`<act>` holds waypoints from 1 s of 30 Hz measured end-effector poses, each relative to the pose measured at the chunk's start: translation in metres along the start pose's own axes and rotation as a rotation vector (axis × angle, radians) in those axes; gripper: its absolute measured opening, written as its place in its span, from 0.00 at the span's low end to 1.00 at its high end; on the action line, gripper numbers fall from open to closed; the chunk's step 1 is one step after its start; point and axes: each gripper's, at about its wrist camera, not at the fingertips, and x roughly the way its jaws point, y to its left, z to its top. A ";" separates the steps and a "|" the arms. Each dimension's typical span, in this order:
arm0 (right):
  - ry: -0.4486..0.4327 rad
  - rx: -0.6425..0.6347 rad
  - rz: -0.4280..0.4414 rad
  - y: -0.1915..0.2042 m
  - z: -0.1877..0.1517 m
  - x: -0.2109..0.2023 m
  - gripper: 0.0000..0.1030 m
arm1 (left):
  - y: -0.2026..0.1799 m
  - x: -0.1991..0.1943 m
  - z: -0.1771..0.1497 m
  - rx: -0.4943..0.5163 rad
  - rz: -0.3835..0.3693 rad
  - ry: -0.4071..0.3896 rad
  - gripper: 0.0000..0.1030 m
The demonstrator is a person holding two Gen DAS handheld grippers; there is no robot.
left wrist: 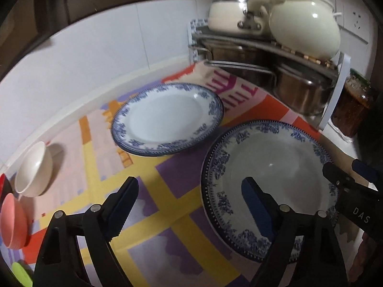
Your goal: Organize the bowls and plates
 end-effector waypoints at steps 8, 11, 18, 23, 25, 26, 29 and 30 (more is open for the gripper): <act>0.045 0.013 0.000 -0.008 0.002 0.029 0.79 | -0.006 0.028 0.000 0.002 -0.040 0.052 0.80; 0.050 0.019 -0.004 -0.011 0.003 0.035 0.79 | -0.008 0.035 0.001 0.009 -0.043 0.065 0.77; 0.063 0.011 0.003 -0.012 0.005 0.042 0.73 | -0.010 0.044 0.003 0.007 -0.071 0.096 0.69; 0.079 0.014 0.001 -0.013 0.005 0.046 0.64 | -0.013 0.051 0.002 0.012 -0.085 0.128 0.59; 0.088 0.012 0.001 -0.013 0.004 0.048 0.60 | -0.013 0.053 0.001 0.005 -0.088 0.142 0.56; 0.084 0.003 -0.006 -0.012 0.004 0.048 0.58 | -0.013 0.055 0.001 0.000 -0.091 0.154 0.53; 0.084 -0.010 -0.019 -0.012 0.004 0.049 0.53 | -0.013 0.056 0.001 -0.005 -0.106 0.157 0.47; 0.085 -0.011 -0.021 -0.012 0.005 0.049 0.49 | -0.015 0.056 0.002 0.001 -0.117 0.159 0.42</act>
